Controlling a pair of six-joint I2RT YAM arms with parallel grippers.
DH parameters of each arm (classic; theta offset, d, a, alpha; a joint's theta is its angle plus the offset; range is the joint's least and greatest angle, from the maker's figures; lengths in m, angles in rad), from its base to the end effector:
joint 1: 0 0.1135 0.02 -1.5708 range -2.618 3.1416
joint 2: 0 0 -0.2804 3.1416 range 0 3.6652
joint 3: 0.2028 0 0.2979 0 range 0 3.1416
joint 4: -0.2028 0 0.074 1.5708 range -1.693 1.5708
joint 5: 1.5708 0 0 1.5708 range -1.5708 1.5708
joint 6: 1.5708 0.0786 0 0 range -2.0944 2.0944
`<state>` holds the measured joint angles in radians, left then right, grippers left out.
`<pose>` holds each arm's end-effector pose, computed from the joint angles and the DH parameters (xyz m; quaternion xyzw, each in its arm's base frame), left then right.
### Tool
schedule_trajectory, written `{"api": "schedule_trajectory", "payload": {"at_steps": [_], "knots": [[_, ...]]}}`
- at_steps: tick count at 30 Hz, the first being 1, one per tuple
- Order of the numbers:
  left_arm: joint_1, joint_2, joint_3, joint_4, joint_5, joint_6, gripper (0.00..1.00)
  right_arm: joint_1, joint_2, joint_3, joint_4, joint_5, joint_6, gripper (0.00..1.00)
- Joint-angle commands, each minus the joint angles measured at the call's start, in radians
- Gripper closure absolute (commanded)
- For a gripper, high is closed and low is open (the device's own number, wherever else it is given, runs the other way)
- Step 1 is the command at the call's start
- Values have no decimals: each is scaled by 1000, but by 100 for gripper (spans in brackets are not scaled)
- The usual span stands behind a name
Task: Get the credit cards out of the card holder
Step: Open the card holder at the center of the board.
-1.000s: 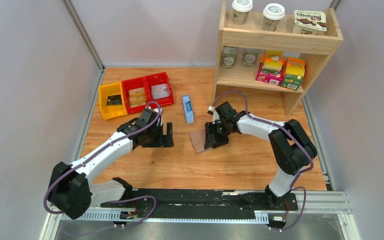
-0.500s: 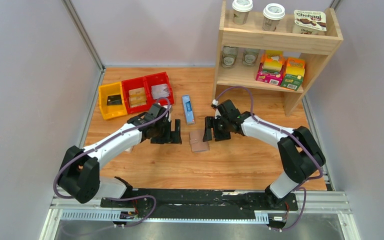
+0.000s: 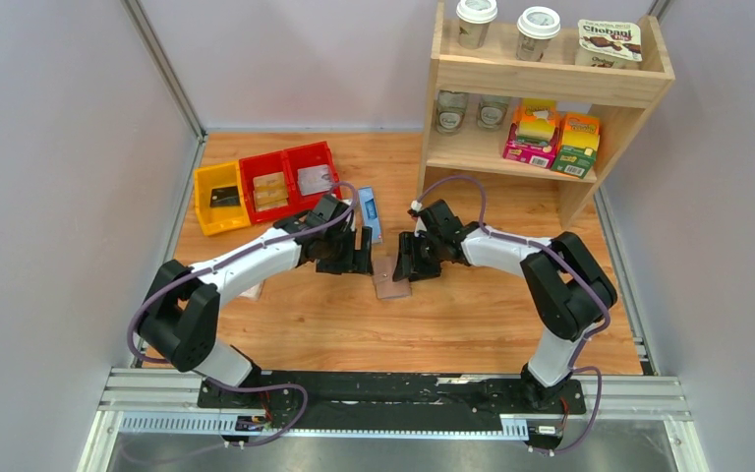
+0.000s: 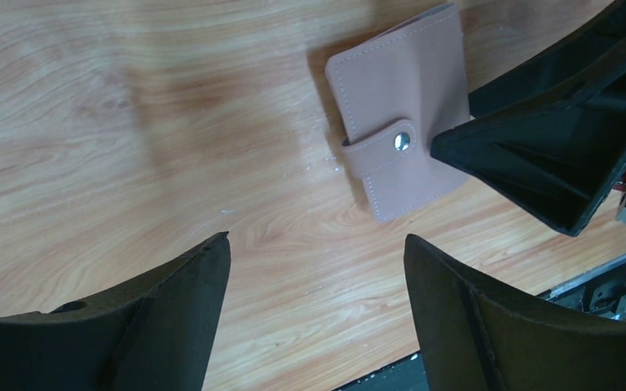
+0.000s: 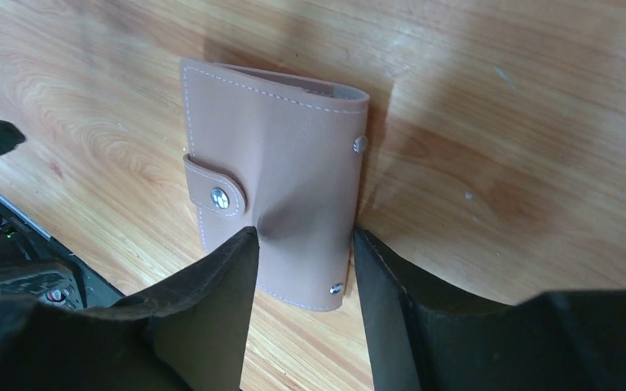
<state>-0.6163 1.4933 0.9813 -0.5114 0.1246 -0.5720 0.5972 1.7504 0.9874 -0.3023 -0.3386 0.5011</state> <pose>0.2891 -0.2167 0.1726 0.0381 0.9603 -0.2007 0.1900 0.3113 0.2433 0.1015 -0.0879 0.9513 0.2678 0.1251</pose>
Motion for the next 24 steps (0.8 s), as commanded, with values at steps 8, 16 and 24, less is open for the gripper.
{"api": "schedule_trajectory", "payload": {"at_steps": [8,16,24], "knots": [[-69,140,164,-42,-40,44,25,3,29,-58,120,-66,22,67],[-118,246,252,-111,-68,63,34,4,27,-115,222,-117,80,91],[-161,318,296,-183,-121,75,41,12,40,-141,270,-140,109,100]]}}
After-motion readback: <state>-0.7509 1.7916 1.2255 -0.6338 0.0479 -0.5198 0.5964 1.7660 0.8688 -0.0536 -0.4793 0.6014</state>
